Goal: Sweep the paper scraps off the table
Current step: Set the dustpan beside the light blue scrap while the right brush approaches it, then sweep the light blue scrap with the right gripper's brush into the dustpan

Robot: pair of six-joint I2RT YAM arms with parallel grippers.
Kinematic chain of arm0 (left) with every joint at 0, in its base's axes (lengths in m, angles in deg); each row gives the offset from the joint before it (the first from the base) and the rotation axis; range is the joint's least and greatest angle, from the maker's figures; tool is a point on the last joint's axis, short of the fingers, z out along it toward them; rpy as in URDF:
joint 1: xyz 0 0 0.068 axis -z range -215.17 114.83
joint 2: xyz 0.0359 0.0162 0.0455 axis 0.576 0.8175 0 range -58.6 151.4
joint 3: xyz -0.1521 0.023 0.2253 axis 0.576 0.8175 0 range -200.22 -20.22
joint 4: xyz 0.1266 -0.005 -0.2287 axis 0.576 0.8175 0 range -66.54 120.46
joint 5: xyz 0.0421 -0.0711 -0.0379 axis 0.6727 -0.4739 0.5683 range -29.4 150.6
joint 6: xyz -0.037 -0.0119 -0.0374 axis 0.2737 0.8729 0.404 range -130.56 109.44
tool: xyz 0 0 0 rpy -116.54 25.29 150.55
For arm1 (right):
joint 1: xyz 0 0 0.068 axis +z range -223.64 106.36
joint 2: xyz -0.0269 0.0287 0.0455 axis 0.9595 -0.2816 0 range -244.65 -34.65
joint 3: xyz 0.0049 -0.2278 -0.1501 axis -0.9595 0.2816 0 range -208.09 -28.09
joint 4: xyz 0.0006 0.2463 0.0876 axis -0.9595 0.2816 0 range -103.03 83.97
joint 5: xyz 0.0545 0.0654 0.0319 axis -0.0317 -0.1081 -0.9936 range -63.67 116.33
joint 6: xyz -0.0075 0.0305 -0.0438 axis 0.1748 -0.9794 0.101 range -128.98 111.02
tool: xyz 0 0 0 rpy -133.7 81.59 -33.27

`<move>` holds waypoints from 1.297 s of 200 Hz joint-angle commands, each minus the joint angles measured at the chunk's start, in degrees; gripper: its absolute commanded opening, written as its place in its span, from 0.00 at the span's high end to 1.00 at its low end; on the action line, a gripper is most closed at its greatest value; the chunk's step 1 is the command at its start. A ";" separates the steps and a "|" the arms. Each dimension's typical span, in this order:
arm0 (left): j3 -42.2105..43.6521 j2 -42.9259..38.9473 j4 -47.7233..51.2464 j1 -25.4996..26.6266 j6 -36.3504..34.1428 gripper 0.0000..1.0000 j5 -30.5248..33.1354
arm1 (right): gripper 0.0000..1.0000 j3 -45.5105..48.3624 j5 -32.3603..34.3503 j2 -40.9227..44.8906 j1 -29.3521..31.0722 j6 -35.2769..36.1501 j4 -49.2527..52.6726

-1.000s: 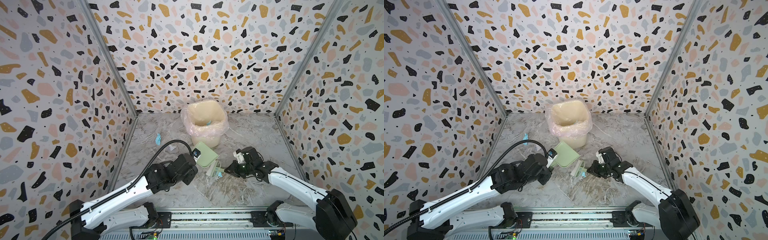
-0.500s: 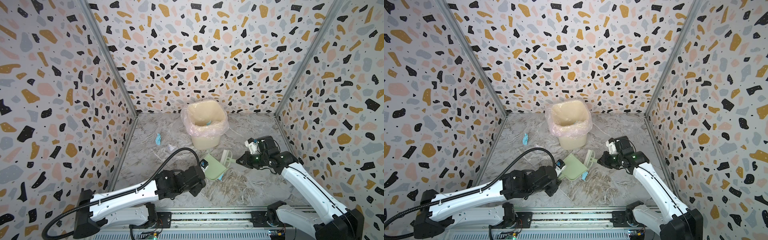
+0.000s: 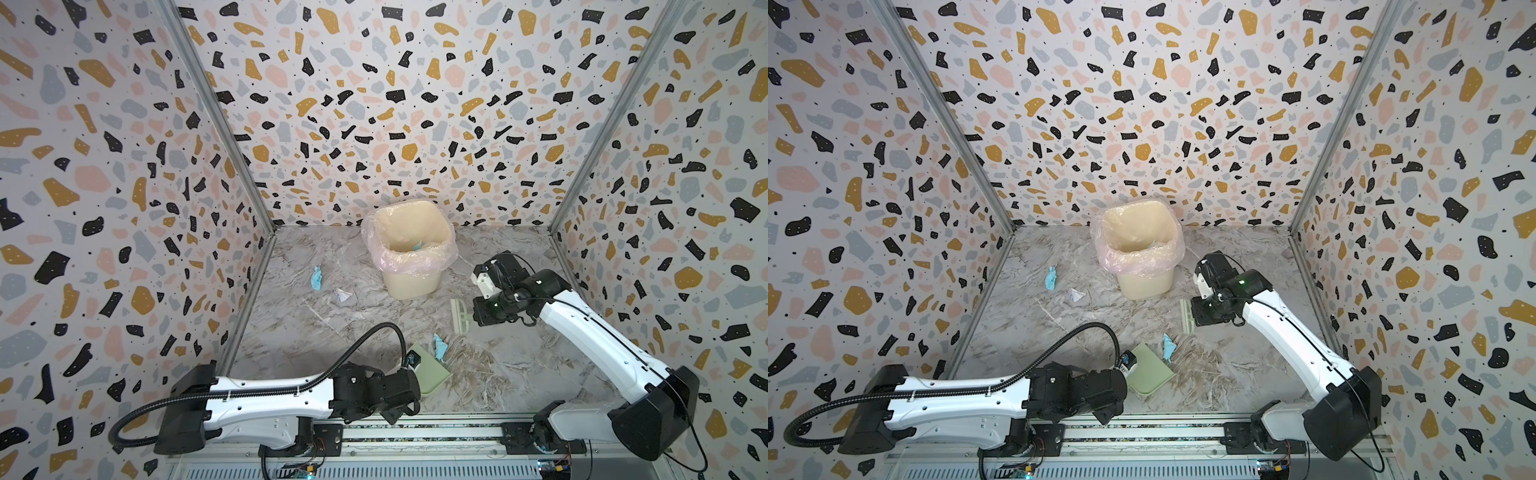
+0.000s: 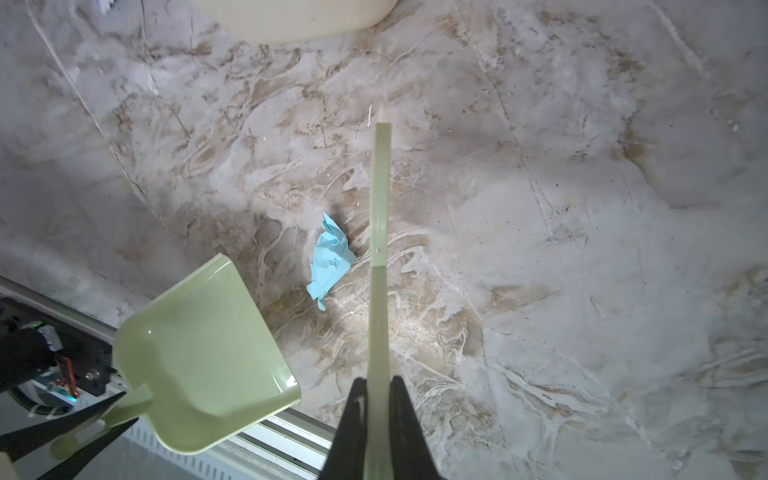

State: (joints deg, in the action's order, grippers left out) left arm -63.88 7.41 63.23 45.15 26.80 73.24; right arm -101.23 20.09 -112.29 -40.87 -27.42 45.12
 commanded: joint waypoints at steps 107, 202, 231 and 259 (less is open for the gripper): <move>-0.11 7.77 -2.15 -0.54 -3.96 1.00 5.50 | 1.00 -10.38 10.55 -12.12 9.35 6.54 7.93; 1.13 8.51 -4.76 -5.42 -8.58 1.00 2.44 | 1.00 -12.63 10.08 -15.86 12.05 7.46 8.95; 1.19 9.83 -5.36 -5.97 -9.58 1.00 1.45 | 1.00 -12.67 8.81 -16.13 12.90 7.38 9.61; 1.40 9.66 -5.63 -6.37 -9.75 1.00 0.98 | 1.00 -12.47 6.10 -15.61 14.12 6.57 9.74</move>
State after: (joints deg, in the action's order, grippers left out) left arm -63.05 17.23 58.66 39.38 18.34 75.17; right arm -111.97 28.96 -128.58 -27.95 -20.40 52.42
